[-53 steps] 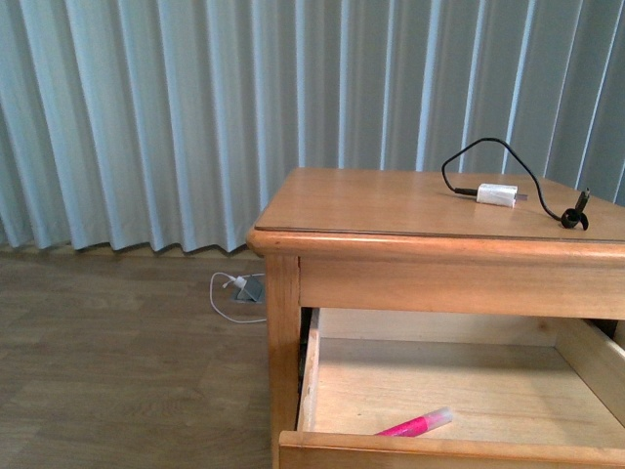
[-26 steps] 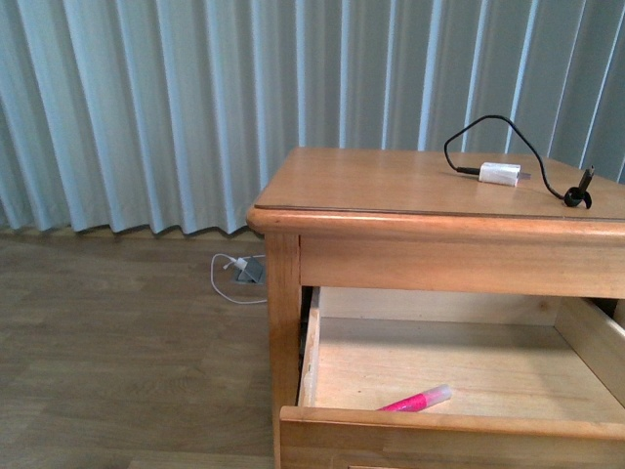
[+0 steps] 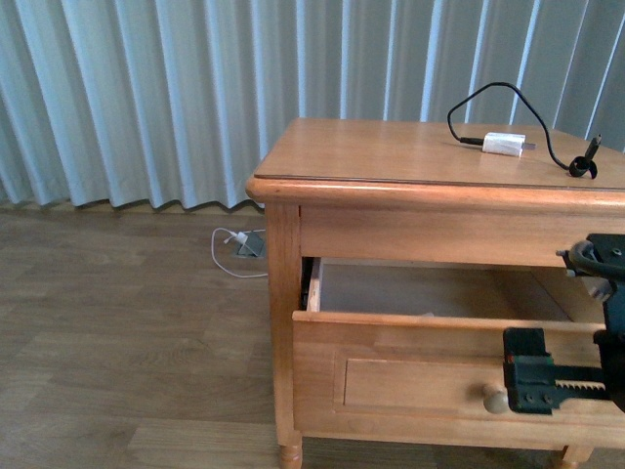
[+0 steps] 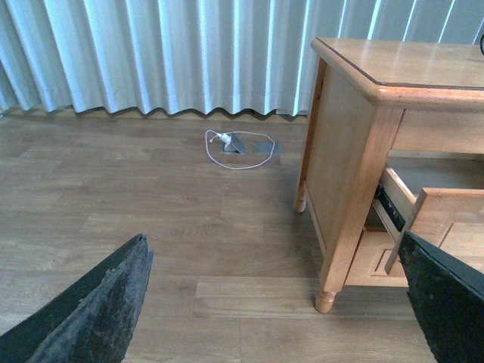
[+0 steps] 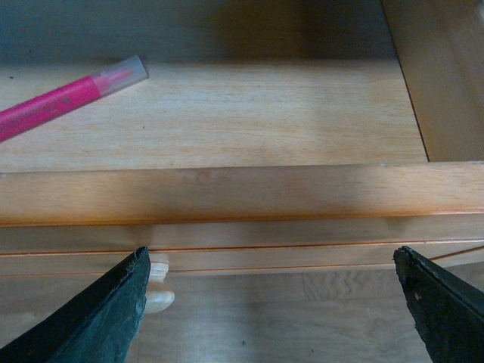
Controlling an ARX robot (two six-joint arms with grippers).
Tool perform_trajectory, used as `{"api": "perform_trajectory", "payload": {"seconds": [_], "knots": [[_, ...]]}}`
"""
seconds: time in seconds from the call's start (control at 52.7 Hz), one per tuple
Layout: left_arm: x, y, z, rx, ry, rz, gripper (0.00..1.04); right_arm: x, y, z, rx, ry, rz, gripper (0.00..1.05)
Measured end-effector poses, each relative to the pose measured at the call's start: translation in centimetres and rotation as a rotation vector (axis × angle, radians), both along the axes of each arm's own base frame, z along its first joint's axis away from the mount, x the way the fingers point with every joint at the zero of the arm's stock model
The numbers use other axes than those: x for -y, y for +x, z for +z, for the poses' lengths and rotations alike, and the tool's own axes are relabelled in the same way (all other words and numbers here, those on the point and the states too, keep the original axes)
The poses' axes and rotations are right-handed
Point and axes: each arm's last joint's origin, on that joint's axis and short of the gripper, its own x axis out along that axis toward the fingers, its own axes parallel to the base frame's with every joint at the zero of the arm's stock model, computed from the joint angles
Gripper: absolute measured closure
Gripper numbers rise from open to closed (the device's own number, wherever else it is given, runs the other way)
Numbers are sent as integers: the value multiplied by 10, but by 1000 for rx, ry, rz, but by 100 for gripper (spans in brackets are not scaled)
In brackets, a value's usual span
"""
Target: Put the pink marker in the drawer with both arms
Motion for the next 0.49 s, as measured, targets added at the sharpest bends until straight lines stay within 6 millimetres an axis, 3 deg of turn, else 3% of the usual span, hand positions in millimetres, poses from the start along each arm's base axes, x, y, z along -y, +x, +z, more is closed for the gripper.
{"api": "perform_trajectory", "payload": {"seconds": [0.209,0.494], "knots": [[0,0,0,0,0,0,6,-11,41,-1,101,22,-42,8],[0,0,0,0,0,0,6,-14,72,-4,173,39,-76,8]]}}
